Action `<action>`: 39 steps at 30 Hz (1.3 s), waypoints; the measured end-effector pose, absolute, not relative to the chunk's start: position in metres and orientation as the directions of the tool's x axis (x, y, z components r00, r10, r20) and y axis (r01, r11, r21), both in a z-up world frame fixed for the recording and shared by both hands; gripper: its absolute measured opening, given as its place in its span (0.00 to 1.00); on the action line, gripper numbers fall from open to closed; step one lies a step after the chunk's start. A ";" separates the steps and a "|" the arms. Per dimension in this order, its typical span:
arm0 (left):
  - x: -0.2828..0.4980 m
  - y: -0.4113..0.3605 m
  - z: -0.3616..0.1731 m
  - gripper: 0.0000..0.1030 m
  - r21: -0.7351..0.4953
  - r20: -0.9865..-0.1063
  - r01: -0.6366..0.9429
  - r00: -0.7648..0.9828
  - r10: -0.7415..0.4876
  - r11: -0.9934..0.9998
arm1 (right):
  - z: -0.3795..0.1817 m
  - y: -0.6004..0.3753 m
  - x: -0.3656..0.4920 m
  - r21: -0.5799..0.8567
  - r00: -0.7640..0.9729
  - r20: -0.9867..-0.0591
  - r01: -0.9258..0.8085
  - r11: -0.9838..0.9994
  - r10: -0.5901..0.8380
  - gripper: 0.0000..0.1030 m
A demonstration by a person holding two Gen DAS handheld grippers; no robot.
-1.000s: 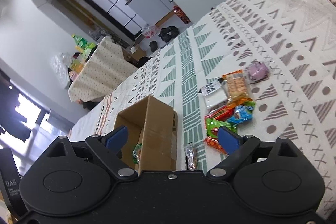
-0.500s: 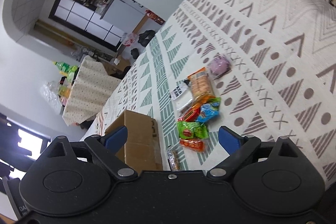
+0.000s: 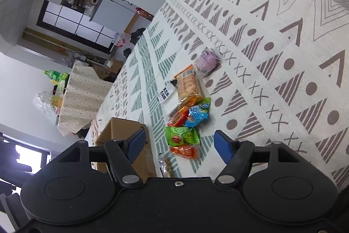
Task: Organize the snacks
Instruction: 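Grasp the silver bar with the left gripper while the right gripper grasps the blue packet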
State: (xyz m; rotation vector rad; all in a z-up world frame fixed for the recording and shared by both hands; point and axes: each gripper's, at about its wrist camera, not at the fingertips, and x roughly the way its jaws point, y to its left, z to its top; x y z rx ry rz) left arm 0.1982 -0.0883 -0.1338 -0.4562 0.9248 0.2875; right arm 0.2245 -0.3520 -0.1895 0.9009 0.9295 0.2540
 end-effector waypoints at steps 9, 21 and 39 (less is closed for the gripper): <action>0.213 -0.091 -0.164 0.53 -0.223 -0.839 -0.459 0.540 0.071 0.860 | -0.201 -0.347 0.236 0.747 0.586 -0.605 0.183 0.639 0.539 0.57; 0.237 -0.081 -0.200 0.48 -0.169 -0.870 -0.502 0.480 0.111 0.848 | -0.212 -0.328 0.261 0.700 0.560 -0.648 0.170 0.693 0.517 0.56; 0.237 -0.074 -0.217 0.18 -0.171 -0.879 -0.574 0.456 0.139 0.801 | -0.238 -0.296 0.299 0.589 0.515 -0.735 0.163 0.791 0.441 0.55</action>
